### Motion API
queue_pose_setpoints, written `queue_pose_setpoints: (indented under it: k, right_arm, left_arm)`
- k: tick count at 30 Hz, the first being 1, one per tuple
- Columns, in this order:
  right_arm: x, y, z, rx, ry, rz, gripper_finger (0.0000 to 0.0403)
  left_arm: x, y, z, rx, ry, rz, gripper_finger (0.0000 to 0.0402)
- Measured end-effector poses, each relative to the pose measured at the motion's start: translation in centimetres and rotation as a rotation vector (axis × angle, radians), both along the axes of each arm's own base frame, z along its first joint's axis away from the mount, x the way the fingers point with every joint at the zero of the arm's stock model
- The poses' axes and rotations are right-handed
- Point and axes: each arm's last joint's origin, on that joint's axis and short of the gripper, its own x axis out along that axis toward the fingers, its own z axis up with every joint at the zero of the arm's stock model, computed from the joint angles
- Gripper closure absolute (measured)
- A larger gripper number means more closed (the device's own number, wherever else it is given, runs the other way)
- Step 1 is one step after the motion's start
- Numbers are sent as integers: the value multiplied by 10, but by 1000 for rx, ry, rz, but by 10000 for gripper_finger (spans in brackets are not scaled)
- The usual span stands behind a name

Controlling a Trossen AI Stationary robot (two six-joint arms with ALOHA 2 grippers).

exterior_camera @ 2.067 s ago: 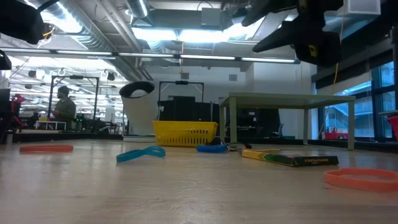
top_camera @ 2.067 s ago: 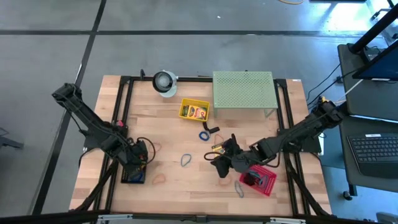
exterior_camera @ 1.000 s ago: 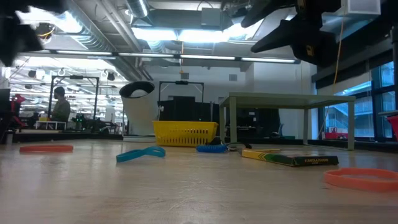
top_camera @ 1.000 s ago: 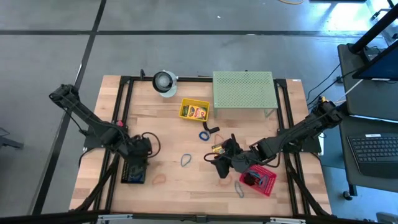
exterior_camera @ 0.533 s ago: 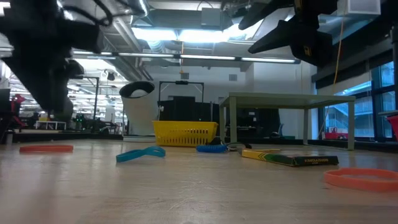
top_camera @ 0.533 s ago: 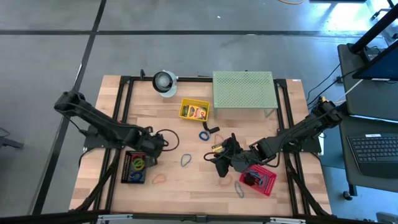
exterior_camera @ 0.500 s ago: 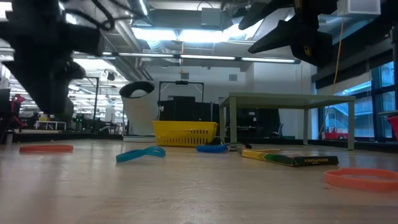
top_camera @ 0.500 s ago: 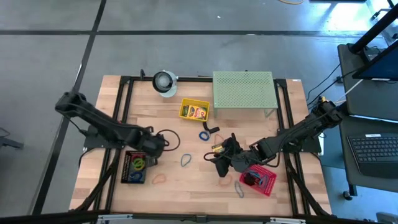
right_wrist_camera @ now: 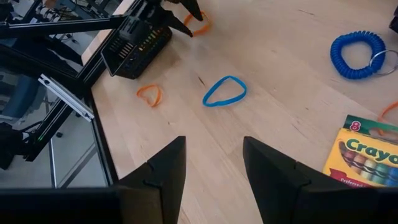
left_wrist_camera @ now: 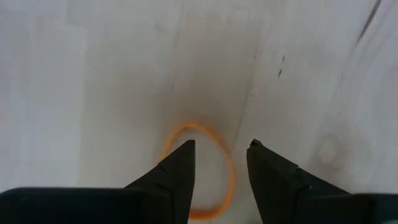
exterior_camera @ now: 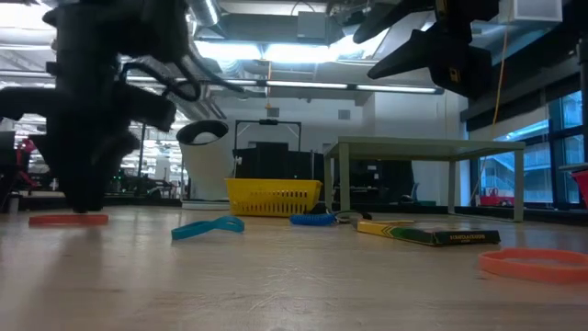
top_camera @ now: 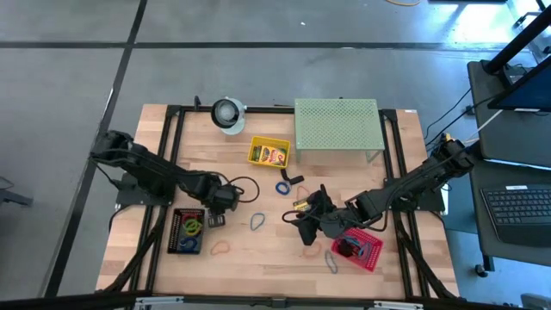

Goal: Pick & Place Office Desk Supplies
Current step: Put the orange rubber band into the red bin

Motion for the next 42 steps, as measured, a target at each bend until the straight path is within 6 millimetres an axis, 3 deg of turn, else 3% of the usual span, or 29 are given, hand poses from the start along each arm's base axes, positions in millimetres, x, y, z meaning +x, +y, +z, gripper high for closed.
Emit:
queue_pose_setpoints:
  k: [13, 21, 25, 32, 38, 42]
  right_arm:
    - [0, 0, 0, 0, 0, 1, 241]
    - [0, 0, 0, 1, 0, -1, 241]
    - [0, 0, 0, 3, 0, -2, 241]
    - [0, 0, 0, 5, -1, -4, 241]
    - [6, 3, 8, 42, -92, 2, 241]
    - [12, 3, 17, 43, -194, 28, 241]
  left_arm:
    - [-18, 8, -29, -73, 41, 84, 283]
    - [-24, 8, -35, -105, 64, 58, 388]
    - [-22, 7, -34, -116, 54, 52, 399]
    - [-14, 5, -23, -176, 25, 39, 400]
    - [-1, 4, 11, -318, -111, -1, 400]
    - [2, 11, 30, -322, -185, 22, 400]
